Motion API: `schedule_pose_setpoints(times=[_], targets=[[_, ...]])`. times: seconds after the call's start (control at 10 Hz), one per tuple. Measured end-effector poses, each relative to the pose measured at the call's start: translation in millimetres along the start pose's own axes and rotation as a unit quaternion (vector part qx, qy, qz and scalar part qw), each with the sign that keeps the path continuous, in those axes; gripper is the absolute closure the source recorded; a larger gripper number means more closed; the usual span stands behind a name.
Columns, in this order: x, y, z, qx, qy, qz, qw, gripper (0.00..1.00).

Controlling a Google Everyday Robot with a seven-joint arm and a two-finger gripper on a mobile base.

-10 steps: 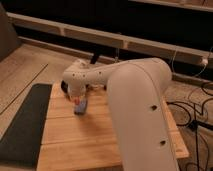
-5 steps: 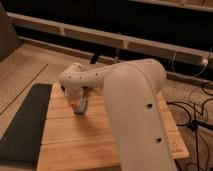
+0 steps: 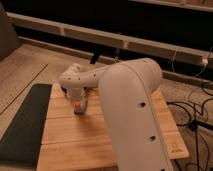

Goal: Place the pepper on the white sponge

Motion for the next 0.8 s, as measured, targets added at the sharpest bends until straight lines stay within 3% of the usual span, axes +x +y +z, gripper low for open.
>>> schedule_pose_setpoints(times=[0.2, 0.3, 0.8], targets=[[4, 0, 7, -0.001, 0.013, 0.006, 0.9999, 0.35], [4, 1, 10, -0.005, 0.017, 0.008, 0.9998, 0.31], [5, 1, 16, -0.019, 0.034, 0.014, 0.9991, 0.30]])
